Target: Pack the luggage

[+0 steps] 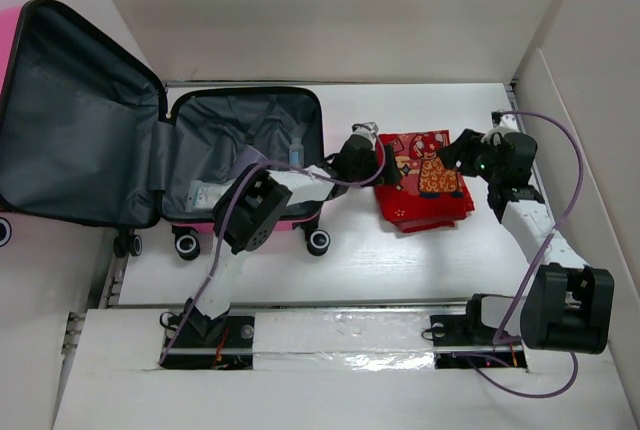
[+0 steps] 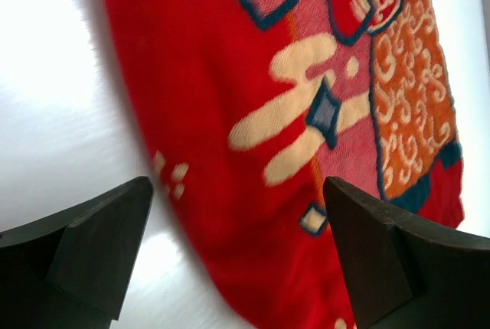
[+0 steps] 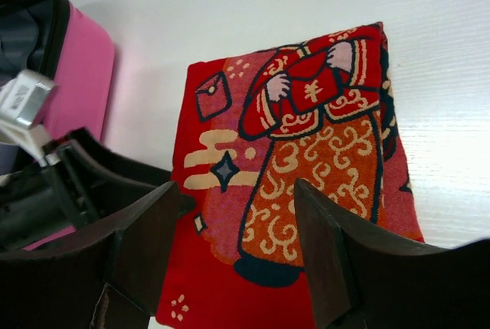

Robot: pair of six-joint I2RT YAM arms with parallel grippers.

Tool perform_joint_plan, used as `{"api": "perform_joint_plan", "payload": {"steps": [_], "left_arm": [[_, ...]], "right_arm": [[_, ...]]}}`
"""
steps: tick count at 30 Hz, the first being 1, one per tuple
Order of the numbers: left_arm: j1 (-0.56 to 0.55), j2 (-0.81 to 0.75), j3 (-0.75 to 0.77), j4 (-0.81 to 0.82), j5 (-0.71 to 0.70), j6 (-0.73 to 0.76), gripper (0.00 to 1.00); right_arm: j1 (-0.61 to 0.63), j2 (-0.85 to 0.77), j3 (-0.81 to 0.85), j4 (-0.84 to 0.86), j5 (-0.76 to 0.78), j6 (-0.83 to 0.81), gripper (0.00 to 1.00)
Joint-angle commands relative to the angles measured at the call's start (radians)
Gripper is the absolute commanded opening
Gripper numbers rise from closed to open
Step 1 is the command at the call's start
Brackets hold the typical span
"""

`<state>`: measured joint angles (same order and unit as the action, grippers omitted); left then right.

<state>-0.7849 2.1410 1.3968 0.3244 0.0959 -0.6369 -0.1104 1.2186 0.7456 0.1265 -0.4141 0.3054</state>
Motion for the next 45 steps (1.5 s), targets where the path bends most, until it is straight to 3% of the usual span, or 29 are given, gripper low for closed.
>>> {"api": "perform_joint_plan", "payload": {"steps": [1, 7, 9, 11, 12, 14, 15, 16, 24, 33, 36, 40, 45], "left_arm": [[-0.001, 0.063, 0.109, 0.032, 0.097, 0.005, 0.95], [-0.010, 0.216, 0.303, -0.076, 0.059, -0.018, 0.95], [-0.030, 0.240, 0.341, -0.076, 0.022, -0.029, 0.88], [-0.042, 0.253, 0.360, -0.062, -0.042, -0.030, 0.71], [-0.042, 0.261, 0.381, -0.053, -0.042, -0.033, 0.44], [-0.042, 0.284, 0.395, -0.021, -0.029, -0.050, 0.22], [-0.042, 0.289, 0.406, -0.012, -0.025, -0.050, 0.03], [-0.042, 0.295, 0.409, -0.005, -0.025, -0.050, 0.00], [-0.033, 0.166, 0.326, 0.116, 0.053, 0.026, 0.00], [0.036, -0.199, 0.305, -0.064, 0.103, 0.201, 0.00], [0.120, -0.349, 0.225, -0.102, 0.107, 0.215, 0.00], [0.281, -0.559, 0.009, -0.130, 0.105, 0.206, 0.00], [0.562, -0.668, -0.247, -0.082, 0.158, 0.165, 0.00]], "right_arm": [[0.034, -0.018, 0.049, 0.019, 0.023, -0.025, 0.67], [0.066, -0.025, 0.051, 0.022, 0.029, -0.023, 0.68], [0.090, -0.034, 0.049, 0.025, 0.021, -0.019, 0.68], [0.104, -0.057, 0.046, 0.027, 0.012, -0.014, 0.68], [0.119, -0.070, 0.046, 0.025, 0.006, -0.011, 0.68], [0.133, -0.119, 0.044, 0.021, -0.002, -0.003, 0.67], [0.133, -0.138, 0.041, 0.019, -0.008, 0.000, 0.67], [0.159, -0.161, 0.041, 0.016, -0.009, 0.003, 0.67], [0.183, -0.414, 0.061, -0.068, 0.069, -0.020, 0.67], [0.183, -0.495, 0.043, -0.094, 0.143, -0.035, 0.67], [0.193, -0.492, 0.032, -0.107, 0.172, -0.049, 0.67], [0.204, -0.484, 0.024, -0.110, 0.182, -0.055, 0.67], [0.213, -0.473, 0.026, -0.108, 0.163, -0.058, 0.67]]}}
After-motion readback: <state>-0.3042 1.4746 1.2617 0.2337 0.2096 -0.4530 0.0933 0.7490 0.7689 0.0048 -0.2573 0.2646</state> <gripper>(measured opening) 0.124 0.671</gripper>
